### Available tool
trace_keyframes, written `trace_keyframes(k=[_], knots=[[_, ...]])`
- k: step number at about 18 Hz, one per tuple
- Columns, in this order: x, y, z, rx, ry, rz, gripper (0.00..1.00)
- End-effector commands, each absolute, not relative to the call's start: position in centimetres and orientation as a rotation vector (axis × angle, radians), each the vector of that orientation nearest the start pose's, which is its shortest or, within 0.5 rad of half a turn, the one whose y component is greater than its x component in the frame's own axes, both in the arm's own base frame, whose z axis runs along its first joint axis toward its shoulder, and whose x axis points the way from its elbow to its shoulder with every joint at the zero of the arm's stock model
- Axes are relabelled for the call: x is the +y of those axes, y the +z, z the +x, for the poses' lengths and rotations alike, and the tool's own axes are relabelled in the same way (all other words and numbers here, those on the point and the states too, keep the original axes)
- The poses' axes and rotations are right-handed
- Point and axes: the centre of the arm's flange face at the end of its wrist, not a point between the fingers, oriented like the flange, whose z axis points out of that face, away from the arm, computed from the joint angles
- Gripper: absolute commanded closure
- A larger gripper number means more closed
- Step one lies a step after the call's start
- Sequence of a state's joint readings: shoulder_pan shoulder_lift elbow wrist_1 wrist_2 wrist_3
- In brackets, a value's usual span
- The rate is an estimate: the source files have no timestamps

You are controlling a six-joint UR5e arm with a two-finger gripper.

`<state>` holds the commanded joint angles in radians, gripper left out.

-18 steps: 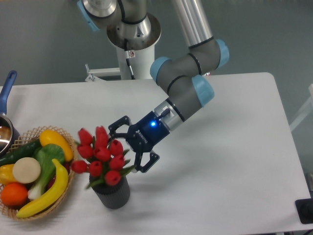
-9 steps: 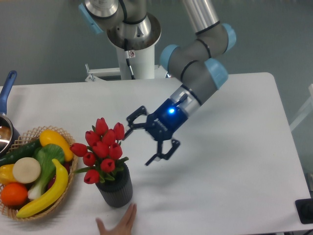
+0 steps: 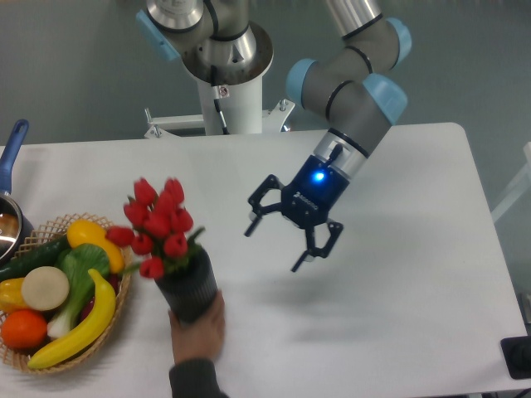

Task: Insert the flowers into the vase

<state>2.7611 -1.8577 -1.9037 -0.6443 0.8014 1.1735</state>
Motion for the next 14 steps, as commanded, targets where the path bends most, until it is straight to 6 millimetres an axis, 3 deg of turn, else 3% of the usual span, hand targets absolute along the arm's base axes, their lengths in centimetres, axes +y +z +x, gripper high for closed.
trace_keyframes(k=[3,9,14], knots=[[38.2,29.5,-45.2,0.097,0.079,-2.486,0.0],[36.9,29.8,-47.0,0.066,0.285,-2.735,0.0],[36.3,29.4,-46.4,0.066,0.384,-2.889,0.0]])
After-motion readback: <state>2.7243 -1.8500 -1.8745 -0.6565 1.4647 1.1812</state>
